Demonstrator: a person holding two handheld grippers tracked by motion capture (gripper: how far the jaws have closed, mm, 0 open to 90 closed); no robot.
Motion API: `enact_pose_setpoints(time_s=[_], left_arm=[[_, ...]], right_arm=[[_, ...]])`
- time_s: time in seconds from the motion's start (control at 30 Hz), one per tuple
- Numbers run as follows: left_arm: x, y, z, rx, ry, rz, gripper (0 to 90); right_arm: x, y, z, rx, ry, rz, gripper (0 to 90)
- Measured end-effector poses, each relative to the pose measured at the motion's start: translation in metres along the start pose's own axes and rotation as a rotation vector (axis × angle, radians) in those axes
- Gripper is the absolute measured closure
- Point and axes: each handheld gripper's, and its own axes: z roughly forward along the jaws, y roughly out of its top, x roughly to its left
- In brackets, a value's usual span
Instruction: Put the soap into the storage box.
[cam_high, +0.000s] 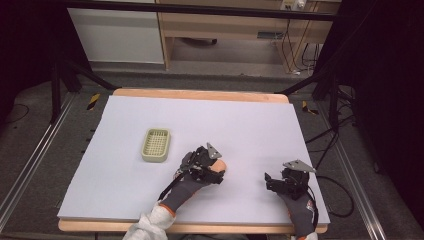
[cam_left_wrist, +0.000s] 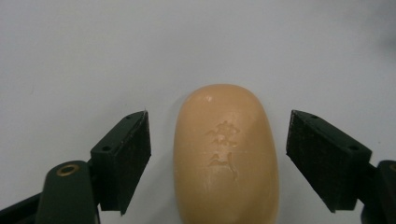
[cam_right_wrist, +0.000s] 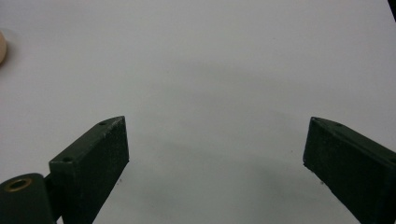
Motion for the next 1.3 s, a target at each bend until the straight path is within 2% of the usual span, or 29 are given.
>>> enact_pose_setpoints(time_s=[0.4,0.73,1.1,1.3], left_arm=[[-0.001,-0.001,0.009,0.039,0.005,0.001,20.4],[-0.003,-0.004,0.019,0.089,-0.02,0.007,22.7],[0.001,-0.004,0.02,0.099,-0.039,-0.011,30.6],[0.003,-0.003,0.02,0.107,-0.052,-0.019,30.8]], right_arm=[[0.0,0.0,0.0,0.004,0.002,0.003,7.2],[0.0,0.0,0.0,0.006,0.003,0.004,7.1],[0.0,0.0,0.001,0.009,0.005,0.007,7.1],[0.0,0.0,0.001,0.011,0.006,0.009,7.1]])
